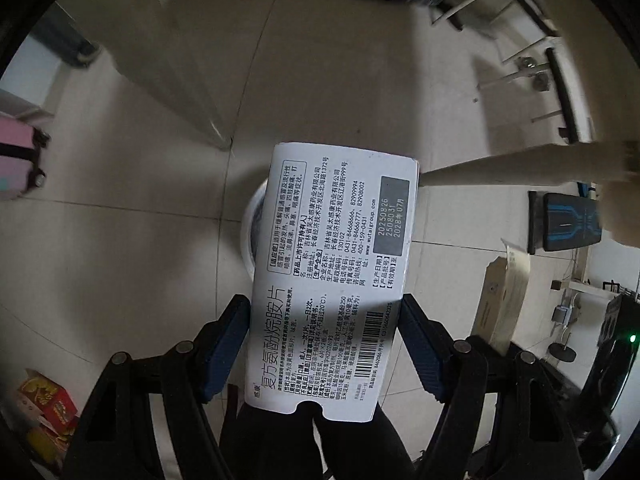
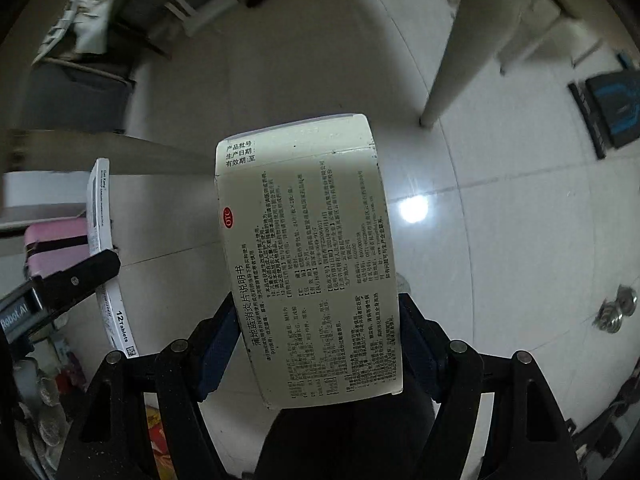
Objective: Collect trash
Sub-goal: 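Lower both leaflets over the bin and open both tools to release them, then raise both tools back over the table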
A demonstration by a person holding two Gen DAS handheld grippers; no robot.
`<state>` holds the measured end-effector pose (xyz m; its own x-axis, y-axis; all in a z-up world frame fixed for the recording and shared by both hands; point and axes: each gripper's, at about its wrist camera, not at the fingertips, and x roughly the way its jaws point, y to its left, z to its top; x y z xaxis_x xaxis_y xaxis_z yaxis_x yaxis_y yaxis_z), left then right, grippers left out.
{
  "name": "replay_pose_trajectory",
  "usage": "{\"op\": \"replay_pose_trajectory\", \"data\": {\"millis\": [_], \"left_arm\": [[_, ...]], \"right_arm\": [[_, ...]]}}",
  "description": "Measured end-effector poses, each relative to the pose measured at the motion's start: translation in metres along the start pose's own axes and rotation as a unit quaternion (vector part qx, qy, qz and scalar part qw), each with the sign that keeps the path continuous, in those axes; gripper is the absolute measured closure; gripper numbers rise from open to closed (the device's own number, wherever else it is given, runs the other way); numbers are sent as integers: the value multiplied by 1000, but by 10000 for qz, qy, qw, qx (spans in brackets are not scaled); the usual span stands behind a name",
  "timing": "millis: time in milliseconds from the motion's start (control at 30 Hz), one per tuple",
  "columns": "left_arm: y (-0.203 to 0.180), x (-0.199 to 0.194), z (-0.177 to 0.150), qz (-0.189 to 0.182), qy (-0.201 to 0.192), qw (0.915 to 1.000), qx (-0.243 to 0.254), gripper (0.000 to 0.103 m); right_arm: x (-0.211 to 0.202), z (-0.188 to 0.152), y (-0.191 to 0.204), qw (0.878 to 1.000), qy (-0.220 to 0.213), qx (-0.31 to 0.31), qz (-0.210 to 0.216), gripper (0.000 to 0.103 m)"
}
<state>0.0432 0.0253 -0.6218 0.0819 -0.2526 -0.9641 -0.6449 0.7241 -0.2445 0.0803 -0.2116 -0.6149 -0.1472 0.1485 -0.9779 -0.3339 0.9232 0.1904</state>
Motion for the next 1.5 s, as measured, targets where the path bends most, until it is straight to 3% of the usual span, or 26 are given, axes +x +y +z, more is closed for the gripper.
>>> {"op": "replay_pose_trajectory", "data": {"millis": [200,367,433,467,567,600,1000,1500], "left_arm": [[7,71,20,-232,382,9989,-109,30],[15,81,21,-419,545,9972,-304,29],[20,77,19,-482,531,9968,-358,20],[23,73,18,-442,530,9970,-362,10],[28,60,13,-246,443,9982,-315,6],[30,54,11,-156,388,9987,-294,6],[34,8,-12,614,-75,9981,-18,6],[7,-101,-62,910,-443,9946,221,6]], "right_arm": [[94,8,-19,9996,185,184,97,26],[135,15,-25,9994,224,165,195,26],[140,23,-27,9991,272,157,290,25],[144,25,-28,9988,333,132,348,24],[146,29,-32,9983,340,90,459,0],[146,30,-30,9985,308,64,449,0],[103,34,3,9995,156,-165,219,0],[-33,-3,36,9988,-198,-401,-184,0]]}}
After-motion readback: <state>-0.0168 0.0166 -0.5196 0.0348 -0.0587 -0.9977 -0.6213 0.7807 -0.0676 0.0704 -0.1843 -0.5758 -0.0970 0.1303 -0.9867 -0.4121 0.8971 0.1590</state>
